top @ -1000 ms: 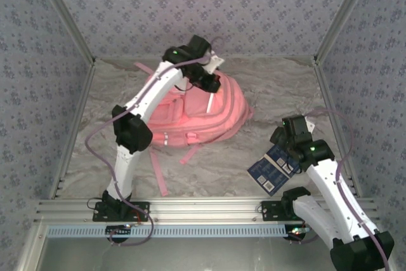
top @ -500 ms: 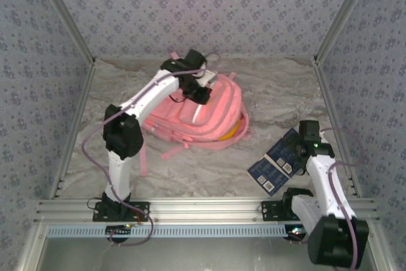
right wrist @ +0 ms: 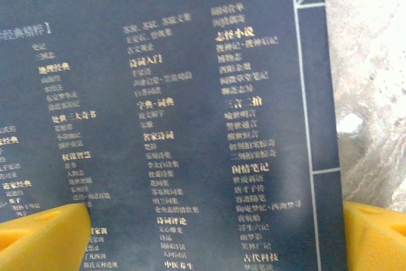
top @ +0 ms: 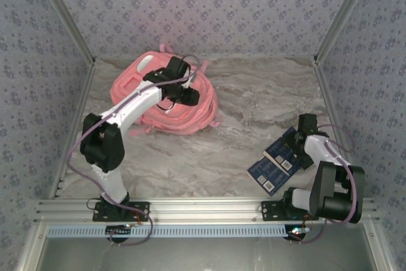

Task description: Pack the student bag

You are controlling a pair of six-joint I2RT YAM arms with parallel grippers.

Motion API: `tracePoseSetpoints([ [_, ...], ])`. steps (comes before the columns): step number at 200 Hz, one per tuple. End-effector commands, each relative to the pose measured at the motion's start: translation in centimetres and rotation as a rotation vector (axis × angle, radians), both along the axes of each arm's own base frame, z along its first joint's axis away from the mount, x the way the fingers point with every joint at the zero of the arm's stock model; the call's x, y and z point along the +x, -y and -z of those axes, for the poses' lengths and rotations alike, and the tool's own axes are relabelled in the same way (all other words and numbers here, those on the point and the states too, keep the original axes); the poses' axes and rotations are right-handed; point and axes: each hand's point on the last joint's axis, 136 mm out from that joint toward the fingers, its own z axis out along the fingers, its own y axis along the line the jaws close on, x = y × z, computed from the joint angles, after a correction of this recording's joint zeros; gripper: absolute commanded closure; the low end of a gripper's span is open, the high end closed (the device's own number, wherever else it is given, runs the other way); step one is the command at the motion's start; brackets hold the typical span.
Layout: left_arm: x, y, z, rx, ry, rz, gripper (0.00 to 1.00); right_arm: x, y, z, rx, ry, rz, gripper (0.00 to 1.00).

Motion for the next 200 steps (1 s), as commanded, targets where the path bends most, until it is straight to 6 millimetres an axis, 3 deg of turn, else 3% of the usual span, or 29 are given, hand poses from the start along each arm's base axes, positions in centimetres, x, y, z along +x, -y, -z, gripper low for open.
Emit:
tracePoseSetpoints([
  [1,-1.6,4.2,-3.9,-0.149,0.092,0.027,0.49,5.1,-4.9,-0.2,0.12,0.172,-0.216,0.06],
  [21,-3.1,7.3,-1.9,-0.209,0.044,0.047,0.49,5.6,-8.4,-0.3,0.119,0.174,-0.369,0.1],
  [48,-3.9,10.5,2.7,-0.279,-0.073,0.044,0.49,5.4,-12.4,0.3,0.158,0.145,-0.505,0.17],
  [82,-4.9,12.5,7.6,-0.292,-0.165,0.021,0.49,4.7,-16.0,0.0,0.192,0.143,-0.647,0.24],
  [106,-5.5,13.8,9.5,-0.342,-0.212,0.007,0.48,4.5,-18.3,-1.1,0.241,0.198,-0.763,0.26],
  [154,-6.8,15.9,12.4,-0.296,-0.265,0.038,0.48,4.4,-18.8,-2.9,0.266,0.281,-0.799,0.24],
  [200,-8.3,15.5,14.6,-0.214,-0.28,0.044,0.48,4.9,-17.2,-3.5,0.379,0.354,-0.653,0.19],
])
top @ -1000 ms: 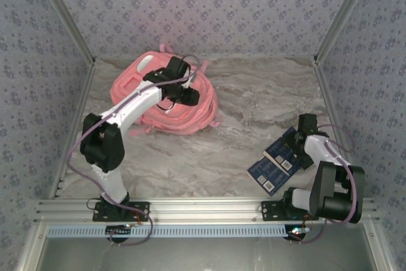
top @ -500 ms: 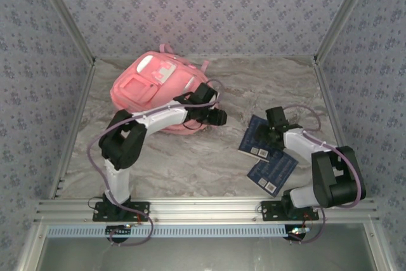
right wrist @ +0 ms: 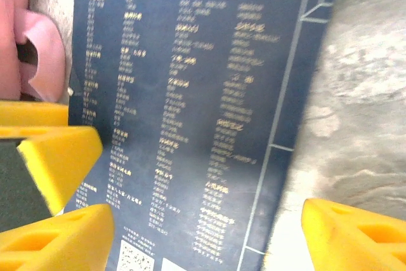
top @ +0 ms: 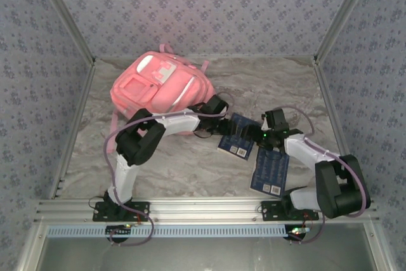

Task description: Pack the student bag

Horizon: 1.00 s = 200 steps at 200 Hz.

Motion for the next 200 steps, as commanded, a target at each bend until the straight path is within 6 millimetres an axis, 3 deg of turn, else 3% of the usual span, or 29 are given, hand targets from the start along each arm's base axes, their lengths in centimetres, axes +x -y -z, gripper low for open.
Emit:
tracePoseSetpoints([
  [1,-1.2,0.1,1.0,0.034,-0.023,0.016,0.48,-0.2,0.0,-0.4,0.095,-0.001,0.038,0.18],
  [40,-2.2,0.3,1.6,0.036,-0.043,0.031,0.5,0.3,1.1,1.4,0.014,-0.079,0.079,0.14],
  [81,-2.7,1.4,1.4,-0.022,-0.082,0.04,0.51,1.4,-0.9,2.6,0.105,-0.129,0.06,0.14],
  [117,-3.4,2.4,1.0,-0.049,-0.098,0.068,0.6,2.7,-3.3,1.1,0.262,-0.101,0.02,0.14],
  [151,-3.9,2.7,0.9,-0.05,-0.102,0.084,0.65,3.2,-3.9,-1.1,0.294,-0.036,-0.012,0.14],
  [200,-3.9,2.2,0.7,-0.026,-0.083,0.087,0.68,2.1,-3.4,-3.9,0.289,0.019,-0.011,0.14],
])
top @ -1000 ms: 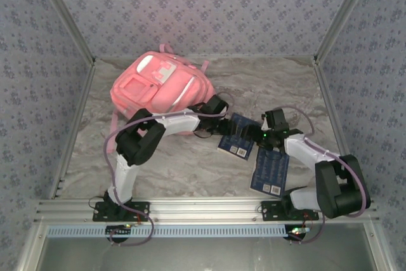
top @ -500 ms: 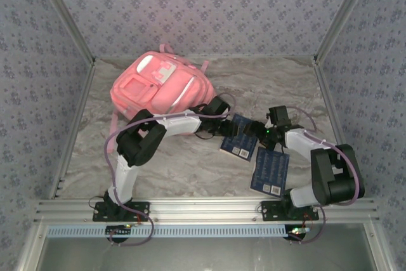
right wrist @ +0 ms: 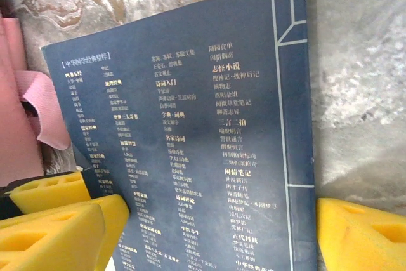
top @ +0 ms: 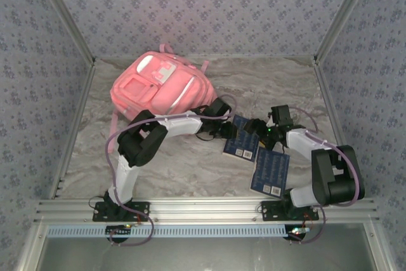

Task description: Pack the student bag

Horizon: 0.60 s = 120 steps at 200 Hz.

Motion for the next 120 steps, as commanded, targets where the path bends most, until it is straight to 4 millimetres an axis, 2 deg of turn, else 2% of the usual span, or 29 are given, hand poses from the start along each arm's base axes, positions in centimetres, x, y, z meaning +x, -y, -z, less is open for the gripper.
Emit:
tracePoseSetpoints([
  [1,-2.0,1.3,0.2,-0.018,-0.029,0.072,0.68,0.5,-3.7,-4.3,0.158,0.137,-0.122,0.14],
  [35,-2.3,1.4,0.1,-0.034,-0.038,0.087,0.7,0.2,-4.1,-6.0,0.198,0.169,-0.128,0.14],
  [81,-2.1,0.9,-1.2,-0.078,-0.032,0.08,0.73,0.3,-4.9,-7.8,0.309,0.246,-0.12,0.14],
  [98,-2.1,0.9,-1.5,-0.098,-0.036,0.077,0.74,0.2,-5.1,-7.6,0.328,0.249,-0.112,0.14],
  [120,-2.2,1.0,-1.3,-0.118,-0.047,0.076,0.76,0.2,-5.2,-6.2,0.342,0.217,-0.098,0.15],
])
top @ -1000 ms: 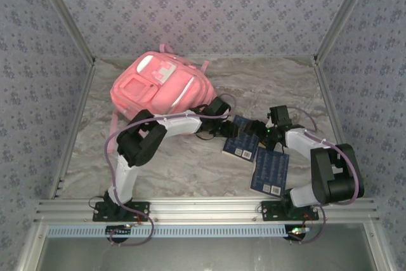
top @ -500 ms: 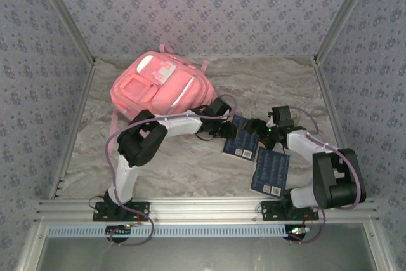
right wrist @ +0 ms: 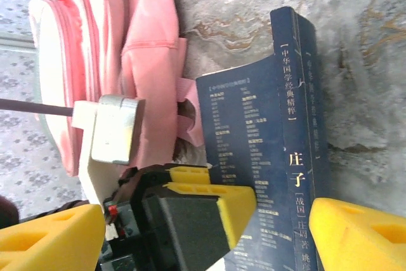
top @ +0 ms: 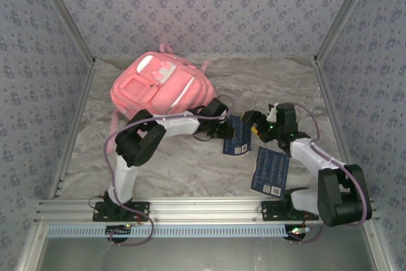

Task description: Pack the student bag

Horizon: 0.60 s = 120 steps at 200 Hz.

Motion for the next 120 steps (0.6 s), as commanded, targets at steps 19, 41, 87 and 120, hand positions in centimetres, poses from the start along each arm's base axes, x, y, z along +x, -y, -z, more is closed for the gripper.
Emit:
tracePoseSetpoints([
  [19,-2.3,1.9,-1.4,-0.11,-0.039,0.084,0.77,-1.1,-2.5,1.2,0.135,-0.039,-0.075,0.15],
  [41,-2.4,1.8,-1.4,-0.111,-0.043,0.083,0.77,-1.2,-2.5,2.3,0.141,-0.06,-0.064,0.15],
  [87,-2.4,1.7,-1.6,-0.117,-0.041,0.08,0.77,-2.0,-1.8,4.0,0.119,-0.102,-0.052,0.22],
  [120,-2.2,0.7,-2.7,-0.095,-0.016,0.064,0.67,-2.1,-0.2,4.5,0.001,-0.1,-0.026,0.55],
])
